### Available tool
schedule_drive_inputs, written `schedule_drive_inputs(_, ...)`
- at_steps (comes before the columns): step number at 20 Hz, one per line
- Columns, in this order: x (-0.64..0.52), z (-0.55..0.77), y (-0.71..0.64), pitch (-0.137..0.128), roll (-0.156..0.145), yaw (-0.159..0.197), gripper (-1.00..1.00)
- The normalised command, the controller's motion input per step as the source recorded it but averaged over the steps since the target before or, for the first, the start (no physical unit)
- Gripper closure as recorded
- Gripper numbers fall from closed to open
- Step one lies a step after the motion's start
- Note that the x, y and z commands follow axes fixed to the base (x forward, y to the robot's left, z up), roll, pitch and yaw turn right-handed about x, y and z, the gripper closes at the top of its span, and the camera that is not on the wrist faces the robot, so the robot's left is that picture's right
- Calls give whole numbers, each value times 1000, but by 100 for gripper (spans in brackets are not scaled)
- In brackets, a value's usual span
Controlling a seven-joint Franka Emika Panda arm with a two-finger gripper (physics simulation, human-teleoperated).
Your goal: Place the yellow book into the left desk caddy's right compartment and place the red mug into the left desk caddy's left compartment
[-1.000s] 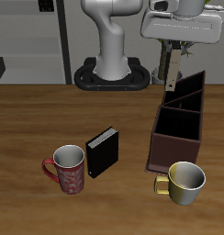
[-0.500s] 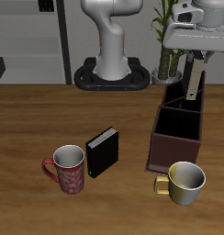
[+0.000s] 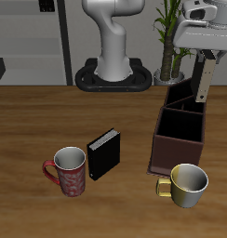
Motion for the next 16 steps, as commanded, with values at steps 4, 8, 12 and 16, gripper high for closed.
schedule_drive_inputs(4, 216, -56, -43, 1, -18, -14, 100)
schedule_drive_inputs(8, 57, -42, -71, -2, -8, -4, 100)
schedule_drive_inputs(12, 149, -230, -145, 31, -8, -8, 100)
schedule_drive_inputs(16, 102, -262, -91, 32, -1, -1, 100)
